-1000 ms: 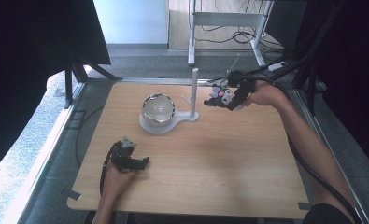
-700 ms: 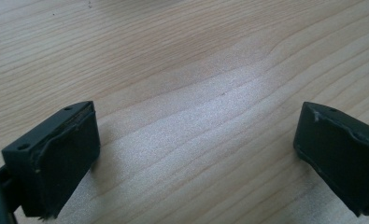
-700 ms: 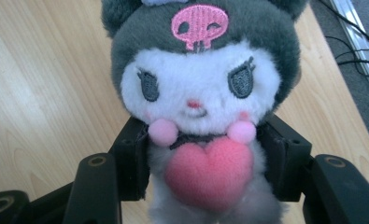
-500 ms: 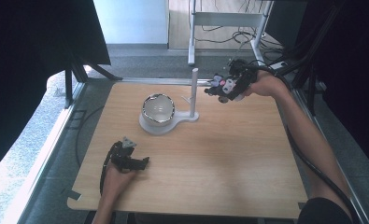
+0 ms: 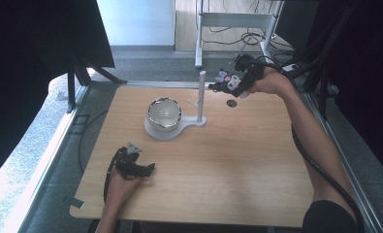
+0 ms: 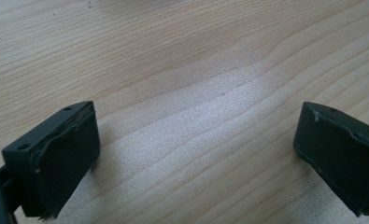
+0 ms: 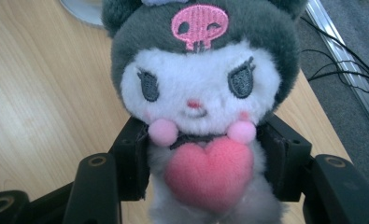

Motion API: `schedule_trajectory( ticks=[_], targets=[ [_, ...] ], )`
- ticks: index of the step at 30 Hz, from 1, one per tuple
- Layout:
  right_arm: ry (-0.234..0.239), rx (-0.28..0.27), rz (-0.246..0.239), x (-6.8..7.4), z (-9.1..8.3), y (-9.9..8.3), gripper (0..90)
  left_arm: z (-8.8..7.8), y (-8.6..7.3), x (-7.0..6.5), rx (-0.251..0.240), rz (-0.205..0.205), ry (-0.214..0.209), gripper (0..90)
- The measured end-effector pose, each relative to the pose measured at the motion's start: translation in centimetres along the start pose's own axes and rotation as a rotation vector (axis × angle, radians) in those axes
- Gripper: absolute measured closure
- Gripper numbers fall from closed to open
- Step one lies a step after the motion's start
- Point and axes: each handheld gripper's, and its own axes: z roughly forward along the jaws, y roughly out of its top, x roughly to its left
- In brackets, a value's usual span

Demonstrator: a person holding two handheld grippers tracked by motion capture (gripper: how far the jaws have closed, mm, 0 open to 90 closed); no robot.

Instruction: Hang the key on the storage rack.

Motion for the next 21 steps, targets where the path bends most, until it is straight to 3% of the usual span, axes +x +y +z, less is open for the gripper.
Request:
schedule_trajectory(
  ticks=[10, 21],
  targets=[
    [-0.004, -0.006, 0.007, -0.2, 0.8, 1.2, 42.5, 0.0, 0.0, 0.0, 0.000, 0.000, -0.001, 0.4],
    [0.034, -0.014, -0.041, 1.9, 1.1, 1.9, 42.4, 0.0, 0.0, 0.0, 0.000, 0.000, 0.000, 0.4]
  ],
)
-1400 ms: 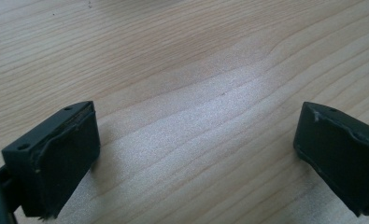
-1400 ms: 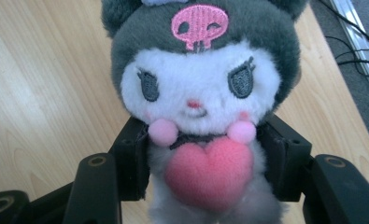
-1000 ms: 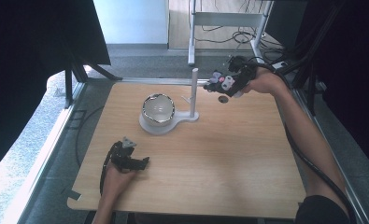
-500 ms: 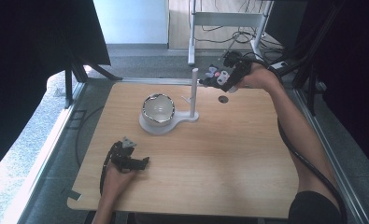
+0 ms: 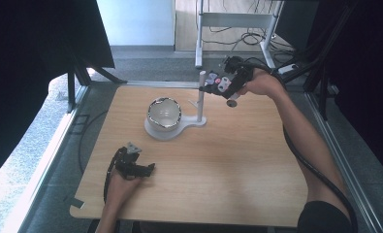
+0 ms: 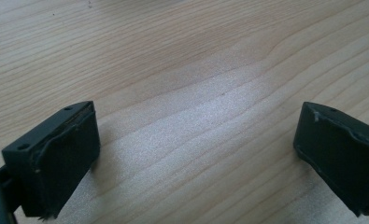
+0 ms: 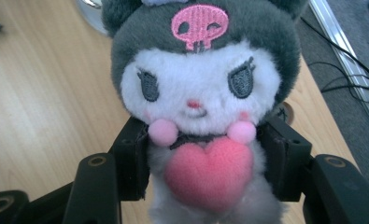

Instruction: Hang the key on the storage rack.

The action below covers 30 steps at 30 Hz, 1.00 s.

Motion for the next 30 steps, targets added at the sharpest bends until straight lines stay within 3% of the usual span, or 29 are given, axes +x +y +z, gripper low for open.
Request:
schedule_trajectory(
  ticks=[10, 22, 30],
  targets=[
    [0.047, 0.027, -0.016, 1.7, 1.9, -1.1, 42.3, 0.0, 0.0, 0.0, 0.000, 0.000, 0.000, 0.4],
    [0.075, 0.033, 0.000, 1.6, 5.2, -2.1, 42.1, 0.0, 0.0, 0.0, -0.004, 0.001, 0.004, 0.4],
    [0.064, 0.055, 0.006, 1.6, 6.8, -2.2, 41.3, 0.1, 0.0, 0.0, -0.007, 0.000, 0.007, 0.4]
  ],
)
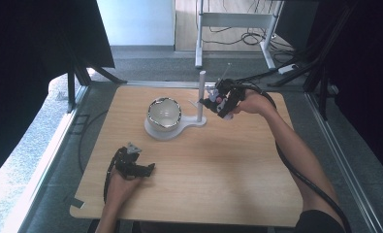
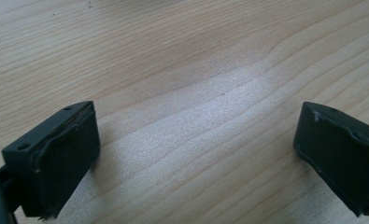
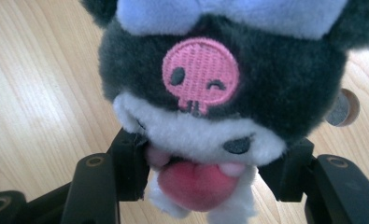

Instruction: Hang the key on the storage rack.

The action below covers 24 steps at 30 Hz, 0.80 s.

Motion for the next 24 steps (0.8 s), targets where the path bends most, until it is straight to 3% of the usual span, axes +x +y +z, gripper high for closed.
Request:
schedule_trajectory(
  ticks=[10, 24],
  targets=[
    [-0.020, -0.001, 0.002, -0.39, 0.69, -0.52, 35.0, 0.00, -0.01, -0.01, -0.001, 0.000, -0.001, 0.4],
    [-0.058, -0.020, -0.017, 0.17, 0.38, -0.95, 18.1, 0.00, -0.01, -0.02, -0.001, -0.001, 0.000, 0.4]
  ],
)
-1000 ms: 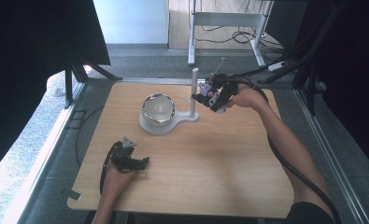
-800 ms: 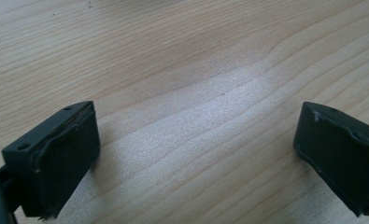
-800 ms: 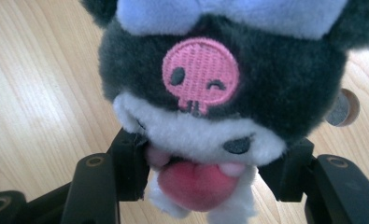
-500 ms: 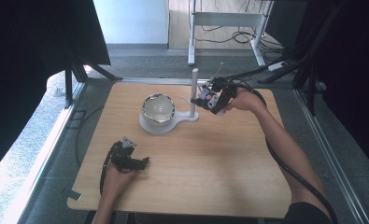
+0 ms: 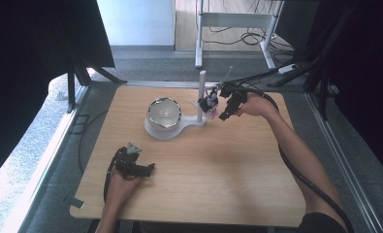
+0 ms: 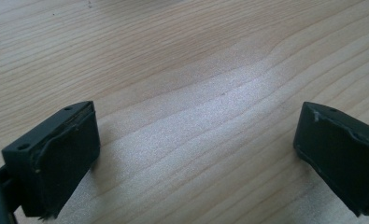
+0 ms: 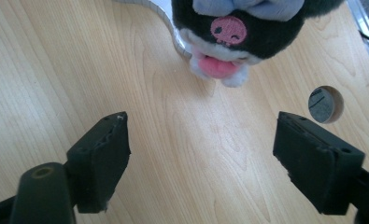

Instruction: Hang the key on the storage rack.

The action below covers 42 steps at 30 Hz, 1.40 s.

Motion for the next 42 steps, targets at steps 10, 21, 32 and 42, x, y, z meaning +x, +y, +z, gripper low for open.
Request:
schedule_trajectory(
  ticks=[10, 21, 32, 42],
  targets=[
    [-0.021, -0.024, -0.011, 0.6, -0.9, -0.8, 13.3, 0.0, 0.0, 0.0, 0.000, 0.000, 0.000, 0.4],
    [-0.034, -0.034, -0.020, 1.4, -2.0, -1.9, 11.4, 0.0, 0.0, 0.0, 0.003, 0.001, -0.003, 0.4],
    [-0.056, -0.031, -0.017, 1.8, -2.4, -3.6, 9.7, 0.0, 0.0, 0.0, 0.000, 0.000, 0.001, 0.4],
    [-0.067, -0.037, -0.004, 2.2, -2.7, -5.7, 9.6, 0.0, 0.0, 0.0, 0.000, 0.001, 0.000, 0.4]
  ],
)
